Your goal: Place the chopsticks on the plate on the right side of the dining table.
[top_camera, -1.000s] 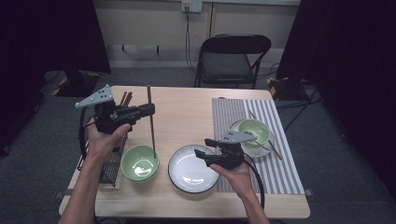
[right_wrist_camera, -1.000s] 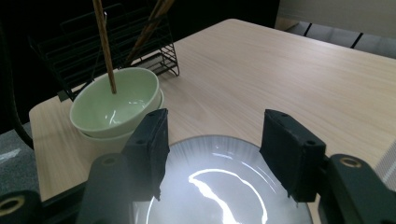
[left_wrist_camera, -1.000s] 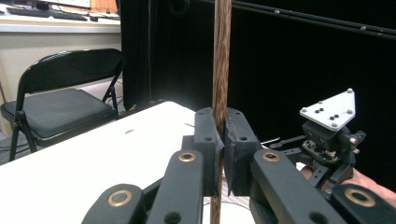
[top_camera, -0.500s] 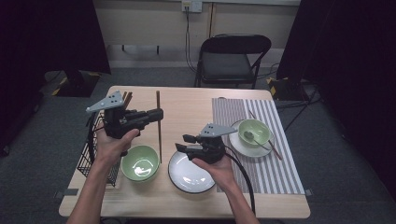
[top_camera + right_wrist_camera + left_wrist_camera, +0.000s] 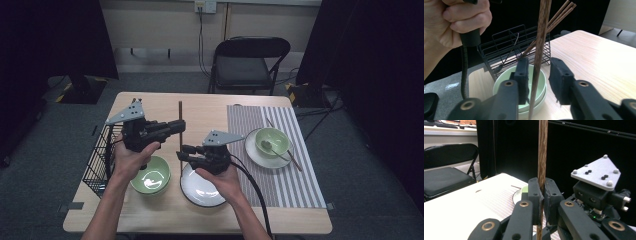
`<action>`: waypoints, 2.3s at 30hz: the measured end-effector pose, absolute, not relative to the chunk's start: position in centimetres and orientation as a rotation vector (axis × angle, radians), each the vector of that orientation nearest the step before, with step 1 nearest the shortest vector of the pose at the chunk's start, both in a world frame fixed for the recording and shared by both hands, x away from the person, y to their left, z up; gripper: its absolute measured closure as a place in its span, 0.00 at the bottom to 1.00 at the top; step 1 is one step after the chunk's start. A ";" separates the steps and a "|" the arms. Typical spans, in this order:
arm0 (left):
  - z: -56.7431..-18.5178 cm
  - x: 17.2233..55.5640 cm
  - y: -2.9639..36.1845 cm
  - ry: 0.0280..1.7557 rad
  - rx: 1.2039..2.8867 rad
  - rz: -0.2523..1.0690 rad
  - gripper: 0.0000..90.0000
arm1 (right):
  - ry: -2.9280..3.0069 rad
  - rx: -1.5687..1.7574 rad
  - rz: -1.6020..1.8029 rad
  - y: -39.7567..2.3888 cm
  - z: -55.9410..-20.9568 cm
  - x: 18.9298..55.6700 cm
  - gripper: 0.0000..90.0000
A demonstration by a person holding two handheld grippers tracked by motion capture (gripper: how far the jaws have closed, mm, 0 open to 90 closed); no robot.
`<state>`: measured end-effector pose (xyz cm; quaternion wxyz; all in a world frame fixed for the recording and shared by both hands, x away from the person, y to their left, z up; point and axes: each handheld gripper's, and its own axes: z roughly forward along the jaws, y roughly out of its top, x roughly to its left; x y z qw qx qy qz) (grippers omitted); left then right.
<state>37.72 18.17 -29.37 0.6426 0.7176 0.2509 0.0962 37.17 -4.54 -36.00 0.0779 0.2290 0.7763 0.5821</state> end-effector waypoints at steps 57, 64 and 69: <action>-31.2 38.4 18.1 0.588 1.637 0.153 0.93 | 2.371 0.702 1.748 -5.4 -39.3 36.8 0.96; -31.3 38.8 18.9 0.598 1.661 0.201 0.83 | 2.342 0.712 1.747 -6.5 -38.8 36.3 0.96; -31.4 39.1 19.4 0.617 1.681 0.260 0.67 | 2.318 0.708 1.755 -7.2 -38.3 36.0 0.96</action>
